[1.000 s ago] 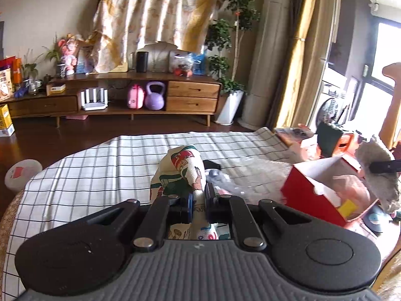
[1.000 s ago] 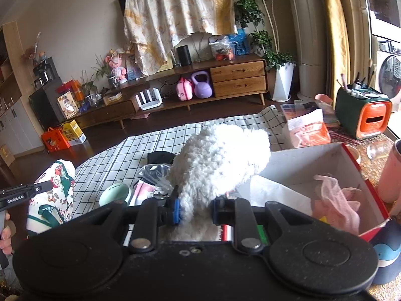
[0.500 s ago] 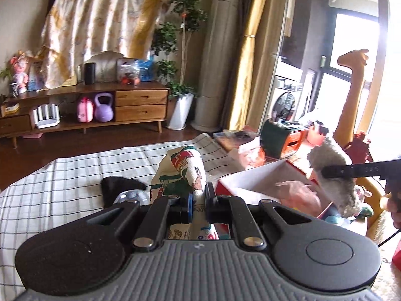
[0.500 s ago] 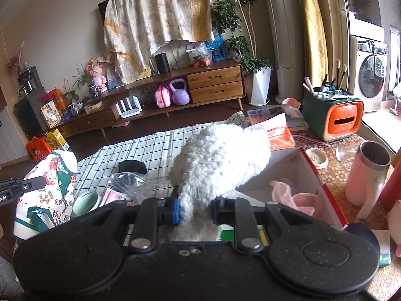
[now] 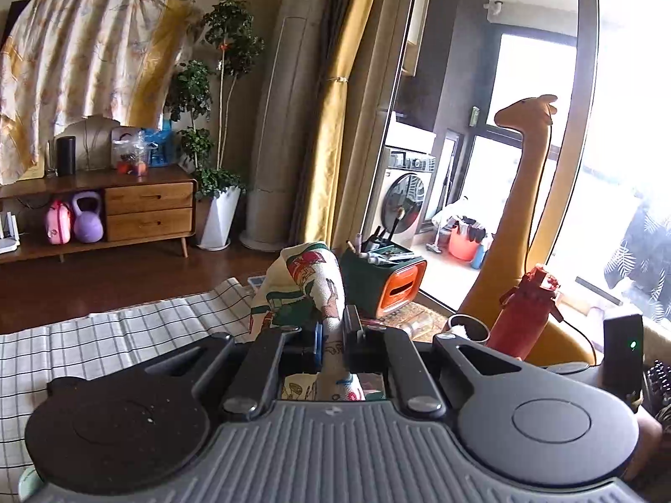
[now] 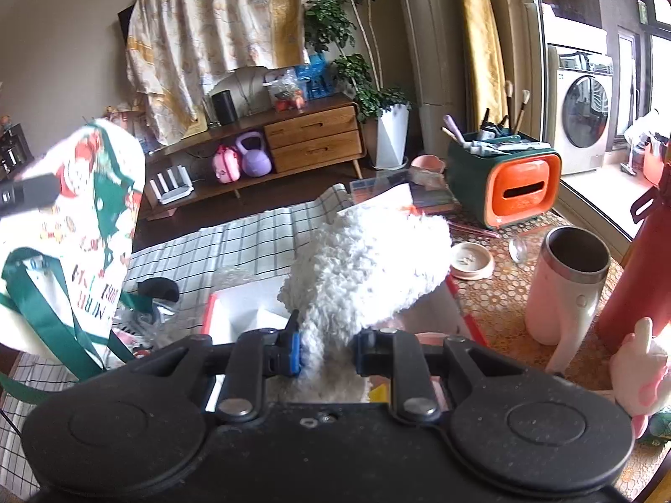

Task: Organize soft objects
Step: 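Carry the canvas bag and white fluffy towel over the red shoebox with both tools, then lower the canvas bag and towel into the box and open both tools, then withdraw both tools toward the pink panda packet and clear zip bag, then grasp the pink panda-print packet with the left tool while the right tool grasps the clear zip bag, then lift and carry the panda packet and zip bag over the red shoebox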

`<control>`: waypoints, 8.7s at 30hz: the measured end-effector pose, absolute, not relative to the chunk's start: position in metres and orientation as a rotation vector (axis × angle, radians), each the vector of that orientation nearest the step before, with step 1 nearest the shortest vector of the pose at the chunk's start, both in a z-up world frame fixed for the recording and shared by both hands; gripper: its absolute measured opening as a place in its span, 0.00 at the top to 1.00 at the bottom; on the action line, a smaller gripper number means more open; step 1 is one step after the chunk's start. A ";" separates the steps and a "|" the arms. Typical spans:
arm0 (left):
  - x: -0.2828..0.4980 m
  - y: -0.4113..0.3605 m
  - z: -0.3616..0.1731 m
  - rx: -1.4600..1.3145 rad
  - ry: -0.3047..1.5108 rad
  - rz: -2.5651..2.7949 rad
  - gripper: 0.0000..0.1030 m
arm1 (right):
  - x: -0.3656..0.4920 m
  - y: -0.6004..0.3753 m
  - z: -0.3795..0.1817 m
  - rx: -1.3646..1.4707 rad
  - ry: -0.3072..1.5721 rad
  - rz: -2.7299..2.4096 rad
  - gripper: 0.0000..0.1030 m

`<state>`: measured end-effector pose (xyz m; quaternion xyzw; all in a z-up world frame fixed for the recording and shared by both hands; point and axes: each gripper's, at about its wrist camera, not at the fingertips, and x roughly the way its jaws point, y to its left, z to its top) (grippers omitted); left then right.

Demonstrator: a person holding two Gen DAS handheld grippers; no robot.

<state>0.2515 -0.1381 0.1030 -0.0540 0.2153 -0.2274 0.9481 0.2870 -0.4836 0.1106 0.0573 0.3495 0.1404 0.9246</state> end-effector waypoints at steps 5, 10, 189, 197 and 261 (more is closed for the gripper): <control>0.273 -0.173 0.093 -0.128 0.454 -0.508 0.91 | 0.303 -0.500 0.098 0.128 0.736 0.255 0.79; 0.293 -0.195 0.064 -0.132 0.502 -0.521 0.91 | 0.319 -0.509 0.078 0.135 0.770 0.245 0.79; 0.283 -0.006 -0.146 -0.427 0.711 0.056 0.80 | 0.366 -0.231 0.006 -0.068 0.978 0.696 0.74; 0.268 -0.002 -0.130 -0.415 0.682 0.040 0.82 | 0.338 -0.257 0.042 -0.037 0.911 0.715 0.74; 0.291 -0.180 -0.050 -0.095 0.891 -0.473 0.83 | 0.317 -0.485 0.048 -0.030 0.857 0.251 0.74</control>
